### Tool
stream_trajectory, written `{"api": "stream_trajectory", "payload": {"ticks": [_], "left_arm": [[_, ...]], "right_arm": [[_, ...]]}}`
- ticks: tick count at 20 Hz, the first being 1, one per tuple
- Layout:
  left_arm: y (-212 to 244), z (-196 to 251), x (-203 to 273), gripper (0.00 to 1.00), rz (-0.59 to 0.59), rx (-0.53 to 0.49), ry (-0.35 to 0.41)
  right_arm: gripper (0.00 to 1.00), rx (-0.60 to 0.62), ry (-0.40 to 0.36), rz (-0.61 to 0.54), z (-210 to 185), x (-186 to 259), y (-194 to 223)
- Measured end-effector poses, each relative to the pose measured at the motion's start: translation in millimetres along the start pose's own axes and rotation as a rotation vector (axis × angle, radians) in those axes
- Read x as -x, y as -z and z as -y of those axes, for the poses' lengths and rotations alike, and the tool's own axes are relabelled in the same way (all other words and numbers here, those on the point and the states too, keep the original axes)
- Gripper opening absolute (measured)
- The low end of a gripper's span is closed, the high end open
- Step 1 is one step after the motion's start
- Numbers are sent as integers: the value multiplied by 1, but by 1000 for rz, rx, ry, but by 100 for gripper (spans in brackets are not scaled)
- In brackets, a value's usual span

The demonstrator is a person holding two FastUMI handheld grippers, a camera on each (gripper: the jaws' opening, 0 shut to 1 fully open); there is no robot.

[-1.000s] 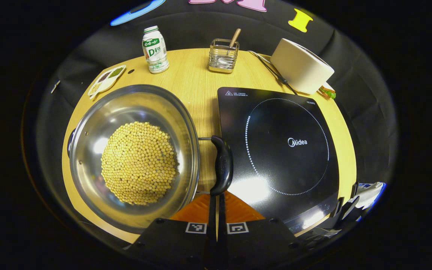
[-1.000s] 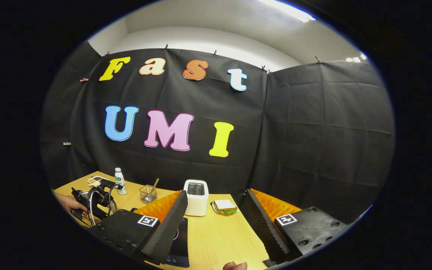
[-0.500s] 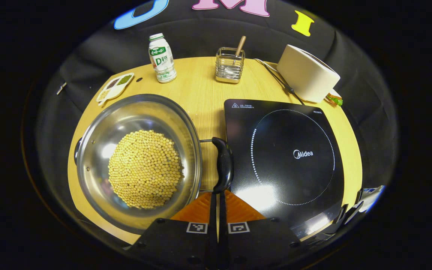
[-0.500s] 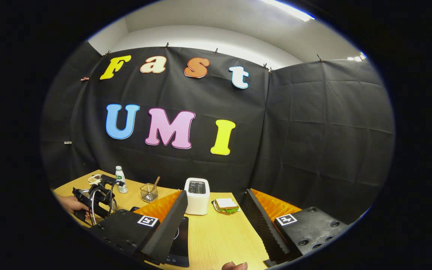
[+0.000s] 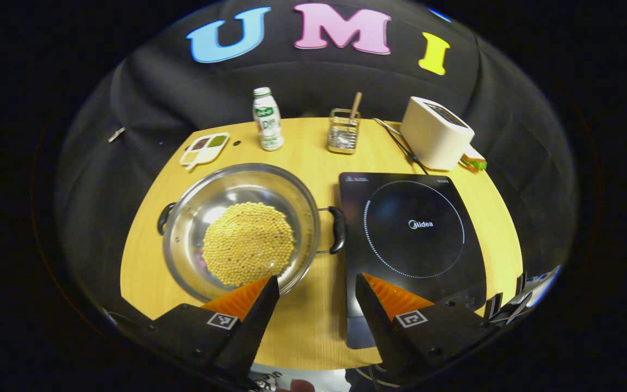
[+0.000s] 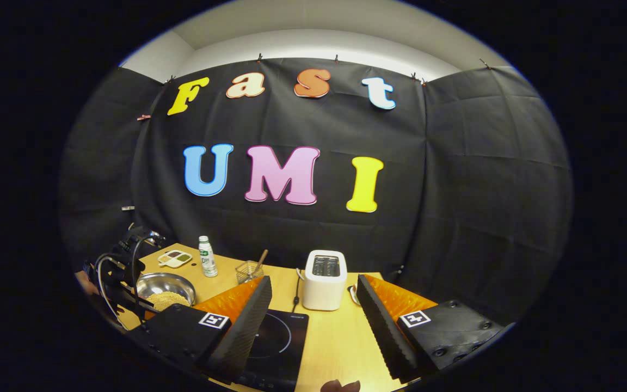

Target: First push the handle of the pot to place it horizontally, then grasp the pot with both hands and set it on the induction cooktop.

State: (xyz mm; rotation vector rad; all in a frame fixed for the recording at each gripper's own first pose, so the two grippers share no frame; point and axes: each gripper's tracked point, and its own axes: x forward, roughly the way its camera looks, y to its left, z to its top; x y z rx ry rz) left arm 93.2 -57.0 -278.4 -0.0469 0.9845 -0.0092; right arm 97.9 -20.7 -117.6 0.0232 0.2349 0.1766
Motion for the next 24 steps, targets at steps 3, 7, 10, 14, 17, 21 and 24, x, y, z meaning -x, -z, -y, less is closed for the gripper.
{"api": "stream_trajectory", "payload": {"ticks": [3,7,10,14,17,21,24], "left_arm": [[-16,-29,23,90,59,95,-50],[-23,-91,29,90,90,71,-59],[-19,-140,15,90,73,27,-18],[-33,-203,-15,90,75,-8,-19],[-37,-239,-32,91,75,-25,-19],[-51,-270,-66,91,83,-64,-4],[-50,-277,-93,91,60,-78,31]], "right_arm": [[98,-50,-143,-131,-48,-24,42],[99,-70,-202,-236,-108,-36,76],[99,-74,-186,-296,-151,-38,97],[99,-112,-163,-384,-205,-46,124],[99,-142,-151,-446,-236,-55,143],[99,-142,-130,-521,-260,-76,170],[99,-142,-98,-575,-265,-95,192]]}}
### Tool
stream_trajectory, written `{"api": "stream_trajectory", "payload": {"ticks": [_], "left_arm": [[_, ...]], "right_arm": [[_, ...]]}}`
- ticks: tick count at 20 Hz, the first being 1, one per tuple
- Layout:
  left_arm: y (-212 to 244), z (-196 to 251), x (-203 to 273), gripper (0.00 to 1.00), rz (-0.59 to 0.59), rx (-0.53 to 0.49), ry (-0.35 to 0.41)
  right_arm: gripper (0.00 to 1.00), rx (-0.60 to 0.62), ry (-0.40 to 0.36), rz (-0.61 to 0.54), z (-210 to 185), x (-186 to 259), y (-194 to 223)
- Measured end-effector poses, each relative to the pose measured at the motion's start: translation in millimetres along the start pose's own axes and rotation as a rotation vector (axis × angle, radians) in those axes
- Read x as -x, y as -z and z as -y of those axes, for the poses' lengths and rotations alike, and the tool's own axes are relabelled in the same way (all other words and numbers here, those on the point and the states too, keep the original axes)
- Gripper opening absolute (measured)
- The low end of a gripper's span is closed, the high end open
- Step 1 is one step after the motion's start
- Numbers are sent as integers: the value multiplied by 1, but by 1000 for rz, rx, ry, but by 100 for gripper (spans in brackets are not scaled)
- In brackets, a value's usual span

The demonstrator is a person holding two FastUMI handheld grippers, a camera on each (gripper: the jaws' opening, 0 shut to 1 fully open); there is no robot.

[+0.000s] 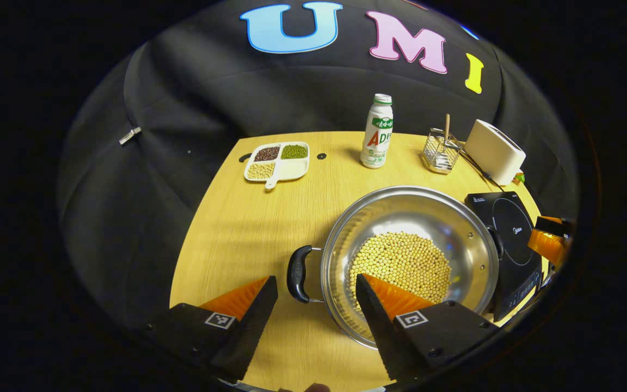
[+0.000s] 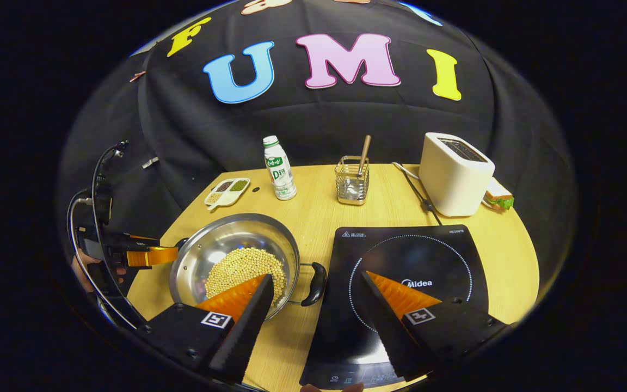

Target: First push the handle of the pot to place it horizontally, then grasp the pot with both hands and set it on the induction cooktop.

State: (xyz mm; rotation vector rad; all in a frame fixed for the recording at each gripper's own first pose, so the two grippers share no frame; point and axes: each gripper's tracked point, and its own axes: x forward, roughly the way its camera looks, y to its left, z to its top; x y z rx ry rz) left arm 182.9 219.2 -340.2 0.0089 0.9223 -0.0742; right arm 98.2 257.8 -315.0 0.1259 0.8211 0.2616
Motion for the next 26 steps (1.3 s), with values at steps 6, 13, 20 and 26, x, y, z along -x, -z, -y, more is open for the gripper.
{"api": "stream_trajectory", "payload": {"ticks": [6,13,20,26], "left_arm": [[6,-10,-42,90,-37,-11,13],[13,-11,-58,83,-66,-19,63],[11,-20,-65,70,-77,-78,71],[10,-24,-67,70,-75,-90,57]], "right_arm": [[92,-46,33,-84,-2,-39,15],[91,-75,38,-126,-16,-57,23],[83,-79,34,-184,-32,-73,38],[78,-46,61,-217,-33,-89,50]]}}
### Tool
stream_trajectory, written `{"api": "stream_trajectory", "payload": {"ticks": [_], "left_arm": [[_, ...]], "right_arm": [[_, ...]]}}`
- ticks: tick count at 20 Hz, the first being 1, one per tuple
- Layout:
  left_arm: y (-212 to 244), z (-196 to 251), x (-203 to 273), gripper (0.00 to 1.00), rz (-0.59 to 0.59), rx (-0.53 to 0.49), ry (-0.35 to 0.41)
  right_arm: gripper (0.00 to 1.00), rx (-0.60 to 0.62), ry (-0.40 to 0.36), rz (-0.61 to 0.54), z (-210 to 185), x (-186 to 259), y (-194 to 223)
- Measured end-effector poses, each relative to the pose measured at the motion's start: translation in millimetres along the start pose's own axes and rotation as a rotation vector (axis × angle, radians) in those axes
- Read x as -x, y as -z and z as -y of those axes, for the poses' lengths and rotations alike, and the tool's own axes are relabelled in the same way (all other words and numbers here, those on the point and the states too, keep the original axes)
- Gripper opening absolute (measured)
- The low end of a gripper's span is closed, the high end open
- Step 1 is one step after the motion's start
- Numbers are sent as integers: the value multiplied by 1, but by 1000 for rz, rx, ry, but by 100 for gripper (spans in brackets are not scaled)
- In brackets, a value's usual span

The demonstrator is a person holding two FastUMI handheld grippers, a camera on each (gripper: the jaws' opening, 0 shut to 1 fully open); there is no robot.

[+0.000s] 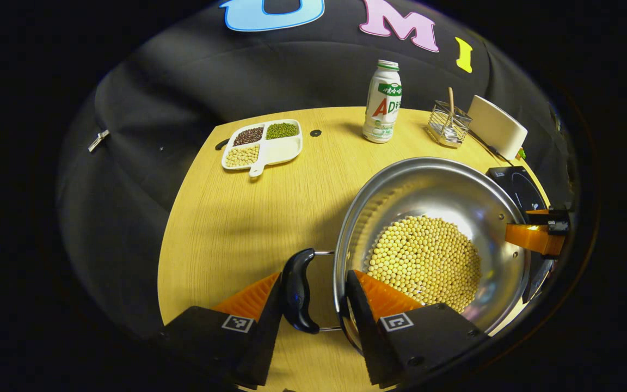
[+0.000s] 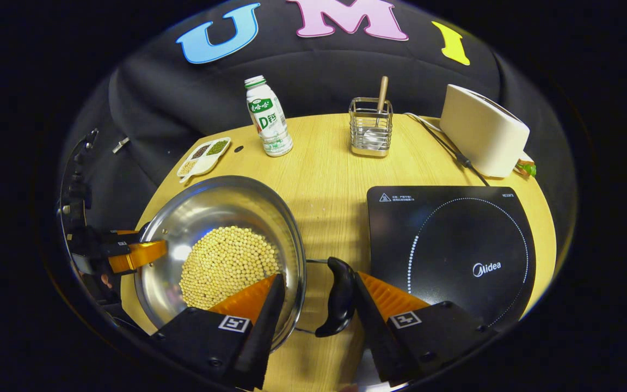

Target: First push the handle of the pot to place it horizontally, then grasp the pot with both hands and set it on the induction cooktop.

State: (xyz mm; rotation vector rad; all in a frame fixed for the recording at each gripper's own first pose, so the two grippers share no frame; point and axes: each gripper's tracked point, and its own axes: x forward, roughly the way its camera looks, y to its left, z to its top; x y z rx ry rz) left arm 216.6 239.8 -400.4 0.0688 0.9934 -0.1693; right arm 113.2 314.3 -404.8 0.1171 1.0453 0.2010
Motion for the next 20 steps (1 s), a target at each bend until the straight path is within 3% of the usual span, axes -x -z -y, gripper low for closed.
{"api": "stream_trajectory", "payload": {"ticks": [3,4,5,10,17,20], "left_arm": [[-1,-2,-1,70,6,4,-11],[-1,-3,-1,74,9,7,-16],[-1,-4,0,70,13,10,-20],[-1,-5,0,70,29,27,-36],[-6,-3,3,62,60,31,-30],[-6,-1,13,58,63,34,-27]], "right_arm": [[67,2,28,0,3,-8,-3],[67,3,32,-3,2,-10,-3],[67,10,37,-8,2,-12,-2],[68,25,47,-24,1,-23,-1],[55,11,44,-38,-2,-21,-2],[55,-10,40,-57,-1,-12,0]]}}
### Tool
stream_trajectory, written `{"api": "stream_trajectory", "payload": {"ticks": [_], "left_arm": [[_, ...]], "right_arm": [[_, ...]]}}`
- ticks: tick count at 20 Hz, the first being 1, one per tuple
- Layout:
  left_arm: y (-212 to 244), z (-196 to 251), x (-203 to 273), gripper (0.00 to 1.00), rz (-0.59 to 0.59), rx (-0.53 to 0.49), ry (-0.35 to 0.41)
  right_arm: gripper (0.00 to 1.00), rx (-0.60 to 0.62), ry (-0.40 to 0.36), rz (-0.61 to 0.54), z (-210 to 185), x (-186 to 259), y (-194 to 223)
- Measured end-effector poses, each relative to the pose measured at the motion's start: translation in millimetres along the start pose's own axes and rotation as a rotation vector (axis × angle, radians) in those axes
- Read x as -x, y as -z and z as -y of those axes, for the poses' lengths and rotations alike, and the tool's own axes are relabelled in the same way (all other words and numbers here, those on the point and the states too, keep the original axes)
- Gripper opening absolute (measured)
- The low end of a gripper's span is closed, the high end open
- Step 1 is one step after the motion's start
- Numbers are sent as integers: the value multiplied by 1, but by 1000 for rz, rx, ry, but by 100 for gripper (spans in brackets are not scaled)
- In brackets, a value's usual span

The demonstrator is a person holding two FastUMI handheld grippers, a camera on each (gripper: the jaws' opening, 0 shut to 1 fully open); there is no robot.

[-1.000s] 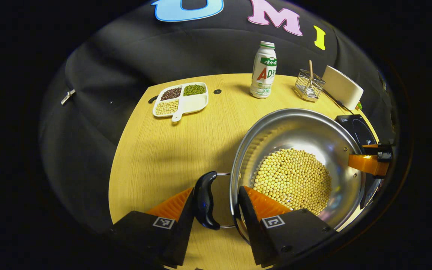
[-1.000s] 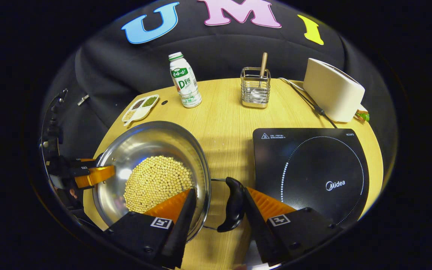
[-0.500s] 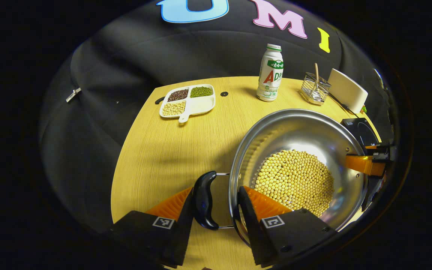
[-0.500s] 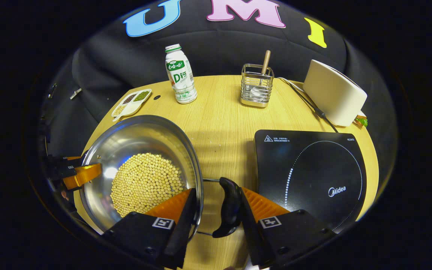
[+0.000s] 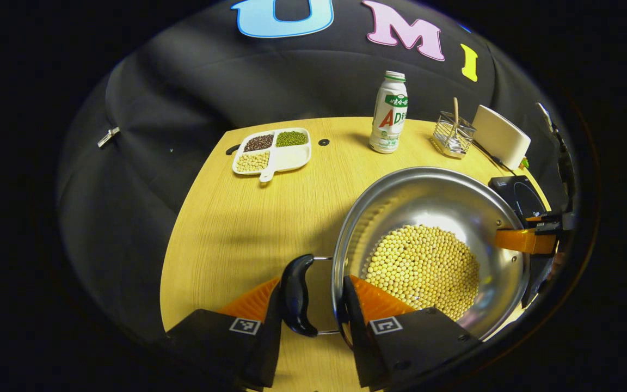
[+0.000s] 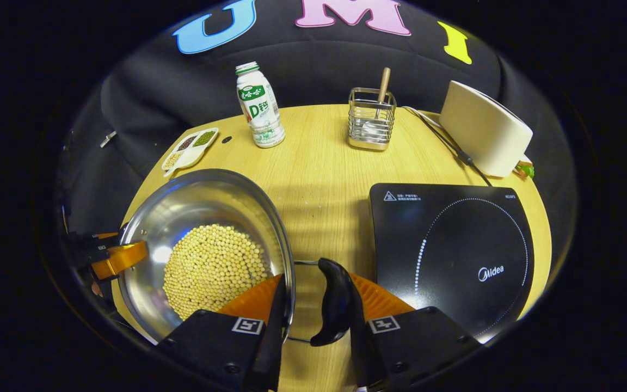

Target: First push the handle of the pot to place it horizontally, then grasp the pot with both hands and set it on the induction cooktop.

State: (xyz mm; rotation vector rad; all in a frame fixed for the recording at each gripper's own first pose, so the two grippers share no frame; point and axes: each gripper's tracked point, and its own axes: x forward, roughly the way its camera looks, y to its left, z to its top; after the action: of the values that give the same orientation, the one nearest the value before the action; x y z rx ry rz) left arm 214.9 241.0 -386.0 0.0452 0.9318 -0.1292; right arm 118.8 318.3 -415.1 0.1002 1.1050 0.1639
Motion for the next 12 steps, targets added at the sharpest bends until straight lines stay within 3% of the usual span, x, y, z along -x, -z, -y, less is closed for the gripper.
{"api": "stream_trajectory", "payload": {"ticks": [1,4,12], "left_arm": [[-4,1,6,58,11,-6,-4],[-16,3,30,58,34,-39,-18],[-22,49,68,58,18,13,18]], "right_arm": [[58,-5,-6,7,0,5,-2],[52,-12,-22,14,0,25,-10],[55,11,-5,37,39,78,-18]]}}
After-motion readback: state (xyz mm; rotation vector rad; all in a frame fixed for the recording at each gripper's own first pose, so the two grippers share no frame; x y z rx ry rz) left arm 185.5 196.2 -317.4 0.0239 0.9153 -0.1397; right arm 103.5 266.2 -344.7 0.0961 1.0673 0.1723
